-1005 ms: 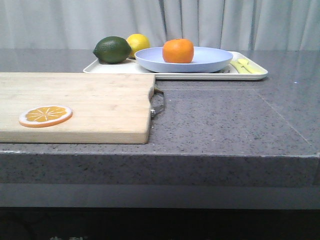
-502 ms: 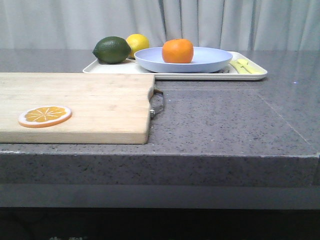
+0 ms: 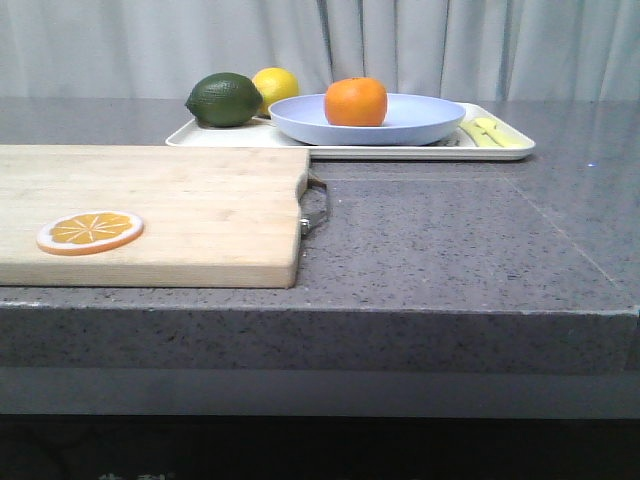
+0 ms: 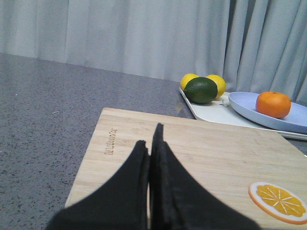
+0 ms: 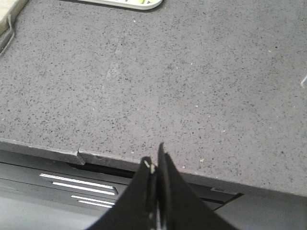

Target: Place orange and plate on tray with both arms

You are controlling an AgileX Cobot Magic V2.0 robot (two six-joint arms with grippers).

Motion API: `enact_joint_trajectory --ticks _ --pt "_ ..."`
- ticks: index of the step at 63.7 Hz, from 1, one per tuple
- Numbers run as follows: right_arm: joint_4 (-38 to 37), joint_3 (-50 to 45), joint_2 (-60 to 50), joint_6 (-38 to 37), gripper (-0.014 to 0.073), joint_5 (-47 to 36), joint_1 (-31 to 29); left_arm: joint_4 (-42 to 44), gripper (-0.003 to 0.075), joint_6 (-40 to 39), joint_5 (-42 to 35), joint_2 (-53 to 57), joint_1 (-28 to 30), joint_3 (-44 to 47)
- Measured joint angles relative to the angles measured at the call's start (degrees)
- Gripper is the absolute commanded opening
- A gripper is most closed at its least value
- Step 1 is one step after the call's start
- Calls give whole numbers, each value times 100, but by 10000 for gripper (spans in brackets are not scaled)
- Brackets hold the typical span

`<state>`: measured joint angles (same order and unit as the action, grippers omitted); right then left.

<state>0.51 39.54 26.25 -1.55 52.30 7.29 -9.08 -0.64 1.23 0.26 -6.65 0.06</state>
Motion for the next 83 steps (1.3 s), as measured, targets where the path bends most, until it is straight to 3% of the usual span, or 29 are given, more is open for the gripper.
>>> enact_joint_trajectory --ticks 19,83 --pt "0 0 0 0 -68 0 0 686 -18 -397 -44 0 4 0" --pt "0 0 0 0 -68 0 0 728 -18 -172 -33 0 4 0"
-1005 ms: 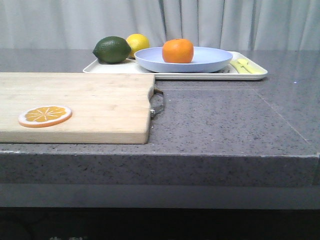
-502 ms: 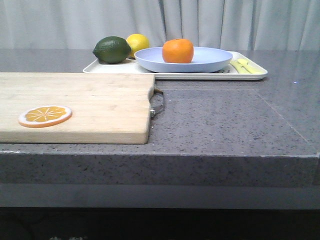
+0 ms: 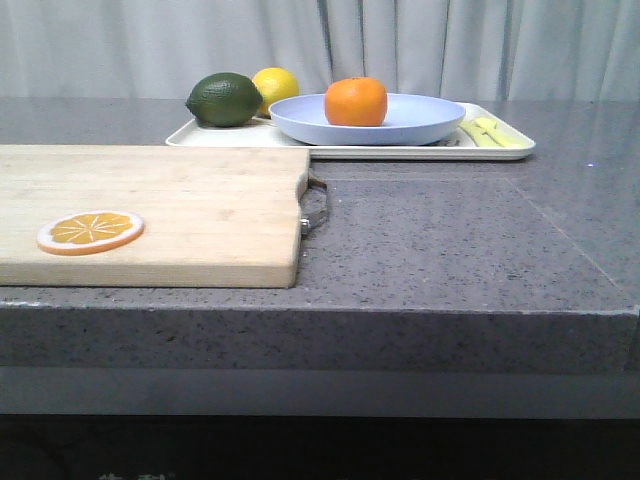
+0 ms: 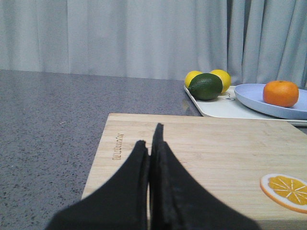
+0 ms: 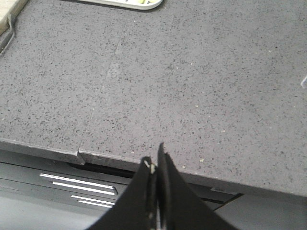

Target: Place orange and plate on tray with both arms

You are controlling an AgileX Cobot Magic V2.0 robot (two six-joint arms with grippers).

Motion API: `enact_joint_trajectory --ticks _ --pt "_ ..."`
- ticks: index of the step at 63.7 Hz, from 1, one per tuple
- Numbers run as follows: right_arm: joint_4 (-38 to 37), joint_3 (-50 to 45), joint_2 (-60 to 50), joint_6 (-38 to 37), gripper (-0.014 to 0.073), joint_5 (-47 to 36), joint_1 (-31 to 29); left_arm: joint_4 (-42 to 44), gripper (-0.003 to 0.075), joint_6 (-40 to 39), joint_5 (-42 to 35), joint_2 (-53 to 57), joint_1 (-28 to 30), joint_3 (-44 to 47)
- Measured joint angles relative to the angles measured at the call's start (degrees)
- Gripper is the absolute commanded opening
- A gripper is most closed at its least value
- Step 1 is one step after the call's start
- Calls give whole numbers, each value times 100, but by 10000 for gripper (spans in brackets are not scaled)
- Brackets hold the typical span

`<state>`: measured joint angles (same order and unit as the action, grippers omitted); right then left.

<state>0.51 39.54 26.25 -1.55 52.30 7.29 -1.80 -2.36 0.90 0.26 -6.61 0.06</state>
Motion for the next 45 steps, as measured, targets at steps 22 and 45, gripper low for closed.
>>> enact_joint_trajectory --ticks 22,45 --pt "-51 -1411 -1049 22 -68 -1675 -484 0 -18 0 0 0 0 0" --pt "-51 -3993 -2671 32 -68 -4712 -919 0 -18 0 0 0 0 0"
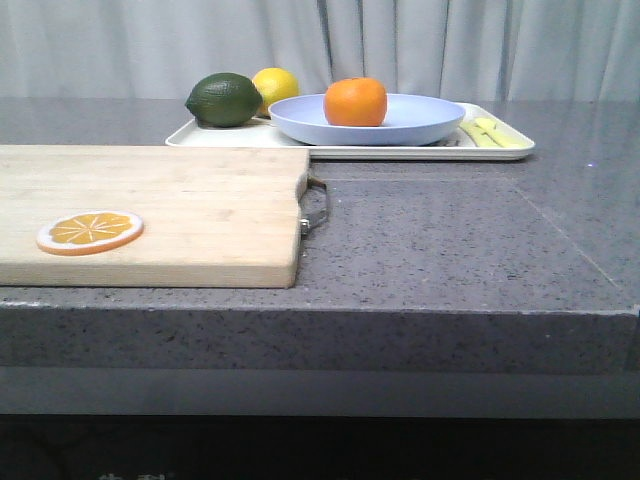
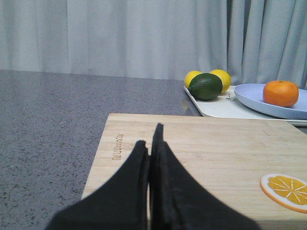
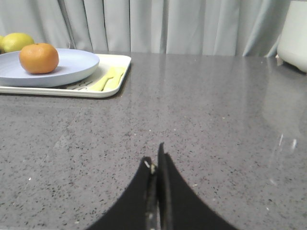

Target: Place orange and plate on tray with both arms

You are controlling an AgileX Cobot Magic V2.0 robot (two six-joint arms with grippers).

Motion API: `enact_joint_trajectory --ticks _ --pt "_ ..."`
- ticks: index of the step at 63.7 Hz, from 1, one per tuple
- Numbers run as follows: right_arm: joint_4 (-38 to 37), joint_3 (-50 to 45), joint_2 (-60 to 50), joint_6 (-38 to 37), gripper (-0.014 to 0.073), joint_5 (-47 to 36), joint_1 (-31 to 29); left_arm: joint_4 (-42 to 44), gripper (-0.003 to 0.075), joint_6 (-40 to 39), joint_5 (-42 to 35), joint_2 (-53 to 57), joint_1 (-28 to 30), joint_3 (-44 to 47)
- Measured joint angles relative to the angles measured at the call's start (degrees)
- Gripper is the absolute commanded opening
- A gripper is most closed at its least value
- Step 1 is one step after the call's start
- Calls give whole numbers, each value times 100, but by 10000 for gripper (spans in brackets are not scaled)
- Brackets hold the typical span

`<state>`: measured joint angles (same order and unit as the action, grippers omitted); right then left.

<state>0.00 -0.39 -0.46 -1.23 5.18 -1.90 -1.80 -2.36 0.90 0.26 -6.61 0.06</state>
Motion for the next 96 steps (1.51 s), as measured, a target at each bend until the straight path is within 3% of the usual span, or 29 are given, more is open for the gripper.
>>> enact_joint_trajectory --ticks 15,96 --pt "0 -121 0 0 -68 -564 -19 0 -18 12 10 0 0 0" --pt "0 -121 0 10 -68 -589 19 0 -18 21 10 0 111 0"
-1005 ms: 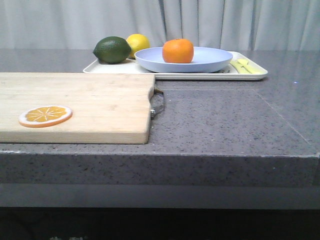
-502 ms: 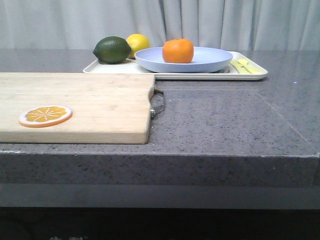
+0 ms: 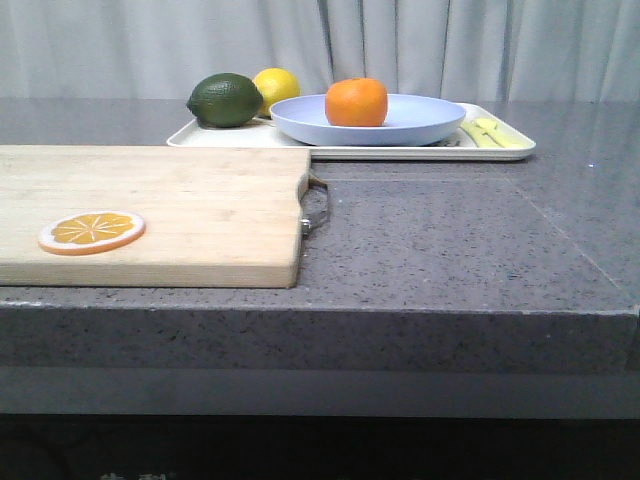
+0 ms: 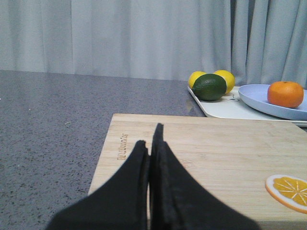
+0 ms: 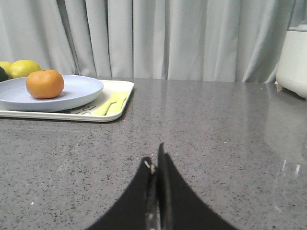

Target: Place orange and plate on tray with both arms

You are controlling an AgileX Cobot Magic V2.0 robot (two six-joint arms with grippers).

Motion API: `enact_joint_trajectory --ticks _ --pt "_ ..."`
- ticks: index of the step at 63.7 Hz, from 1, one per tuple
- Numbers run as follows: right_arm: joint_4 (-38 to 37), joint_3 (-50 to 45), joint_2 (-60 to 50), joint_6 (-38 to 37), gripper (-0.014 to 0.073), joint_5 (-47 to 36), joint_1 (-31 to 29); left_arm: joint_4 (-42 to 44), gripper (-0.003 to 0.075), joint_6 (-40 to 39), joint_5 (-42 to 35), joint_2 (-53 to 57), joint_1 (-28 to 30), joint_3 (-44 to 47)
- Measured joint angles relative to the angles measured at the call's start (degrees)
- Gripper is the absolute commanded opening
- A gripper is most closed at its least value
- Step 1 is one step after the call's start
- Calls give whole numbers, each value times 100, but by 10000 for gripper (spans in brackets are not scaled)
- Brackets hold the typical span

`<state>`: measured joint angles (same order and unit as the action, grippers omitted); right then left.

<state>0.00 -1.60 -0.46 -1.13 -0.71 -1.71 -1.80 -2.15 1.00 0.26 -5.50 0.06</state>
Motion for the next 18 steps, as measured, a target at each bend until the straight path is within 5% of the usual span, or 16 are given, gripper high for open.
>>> enact_joint_trajectory --ticks 18 --pt "0 0 0 0 -68 0 0 0 -18 0 0 0 157 0"
